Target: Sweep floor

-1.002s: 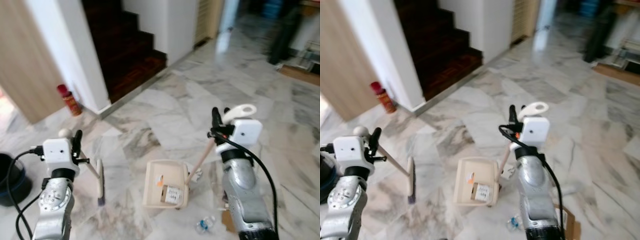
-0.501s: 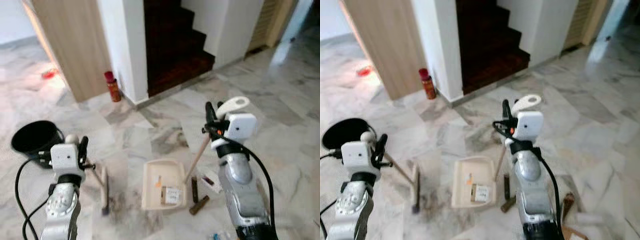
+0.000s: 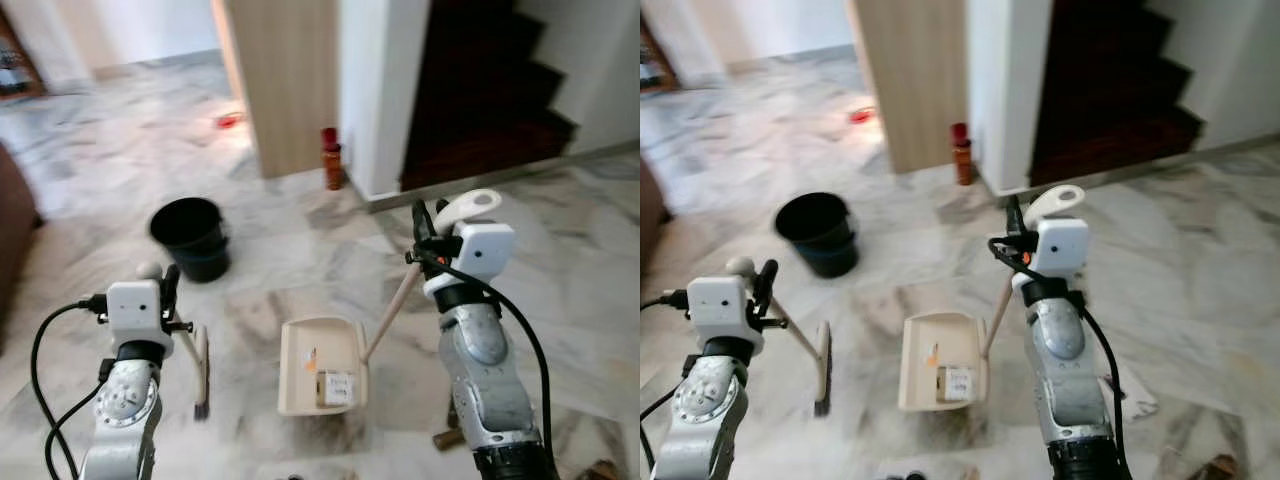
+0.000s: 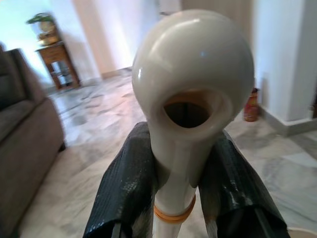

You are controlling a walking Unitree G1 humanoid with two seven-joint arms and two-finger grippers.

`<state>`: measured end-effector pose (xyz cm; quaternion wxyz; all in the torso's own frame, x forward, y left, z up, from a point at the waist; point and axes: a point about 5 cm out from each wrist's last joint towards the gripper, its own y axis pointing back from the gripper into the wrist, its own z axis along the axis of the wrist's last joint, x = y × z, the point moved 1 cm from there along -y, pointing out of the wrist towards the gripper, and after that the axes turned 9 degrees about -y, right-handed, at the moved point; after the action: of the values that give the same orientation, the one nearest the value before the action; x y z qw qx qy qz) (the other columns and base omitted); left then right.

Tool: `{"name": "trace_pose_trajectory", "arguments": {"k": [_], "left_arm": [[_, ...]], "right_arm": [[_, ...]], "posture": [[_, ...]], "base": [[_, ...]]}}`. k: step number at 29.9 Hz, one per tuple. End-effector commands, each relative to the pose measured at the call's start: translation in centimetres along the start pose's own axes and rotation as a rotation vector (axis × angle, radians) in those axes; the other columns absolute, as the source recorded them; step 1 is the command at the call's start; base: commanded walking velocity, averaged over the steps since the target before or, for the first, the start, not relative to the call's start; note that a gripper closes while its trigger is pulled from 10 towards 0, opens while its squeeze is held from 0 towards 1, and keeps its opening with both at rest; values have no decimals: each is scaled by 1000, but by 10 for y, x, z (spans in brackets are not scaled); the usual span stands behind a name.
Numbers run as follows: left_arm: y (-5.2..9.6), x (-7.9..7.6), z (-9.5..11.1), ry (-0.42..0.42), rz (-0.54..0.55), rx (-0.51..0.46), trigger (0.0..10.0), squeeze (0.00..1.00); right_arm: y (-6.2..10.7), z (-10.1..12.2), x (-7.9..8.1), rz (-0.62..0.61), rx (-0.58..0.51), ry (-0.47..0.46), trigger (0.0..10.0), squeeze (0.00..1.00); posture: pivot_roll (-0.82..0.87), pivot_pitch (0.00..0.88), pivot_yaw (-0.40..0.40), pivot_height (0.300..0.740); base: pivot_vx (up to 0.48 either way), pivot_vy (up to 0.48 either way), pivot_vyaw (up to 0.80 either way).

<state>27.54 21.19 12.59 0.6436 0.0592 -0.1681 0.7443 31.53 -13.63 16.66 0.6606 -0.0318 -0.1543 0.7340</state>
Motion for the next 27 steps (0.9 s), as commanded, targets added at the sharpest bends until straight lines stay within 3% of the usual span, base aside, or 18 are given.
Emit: {"name": "trace_pose_trajectory", "arguments": {"k": [1, 4, 10, 20, 27], "left_arm": [[-2, 4, 9, -7, 2, -35, 10000, 0], [-3, 5, 9, -8, 1, -35, 10000, 0], [-1, 6, 7, 49, 4, -26, 10000, 0], [-2, 2, 10, 42, -19, -37, 10000, 0], [-1, 0, 9, 59, -18, -34, 10000, 0]], "right_arm": [[-4, 12, 8, 27, -61, -5, 10000, 0], [-4, 12, 9, 27, -64, -11, 10000, 0], [-4, 8, 9, 15, -50, -49, 10000, 0], [-6, 10, 13, 35, -54, -68, 10000, 0], [-8, 15, 17, 63, -74, -58, 10000, 0]], "posture": [[54, 63, 54, 740], [52, 57, 58, 740], [53, 48, 60, 740], [57, 49, 56, 740], [58, 64, 53, 740]], "base": [[0, 0, 788], [0, 0, 788], [0, 0, 0], [0, 0, 0], [269, 0, 461]]}}
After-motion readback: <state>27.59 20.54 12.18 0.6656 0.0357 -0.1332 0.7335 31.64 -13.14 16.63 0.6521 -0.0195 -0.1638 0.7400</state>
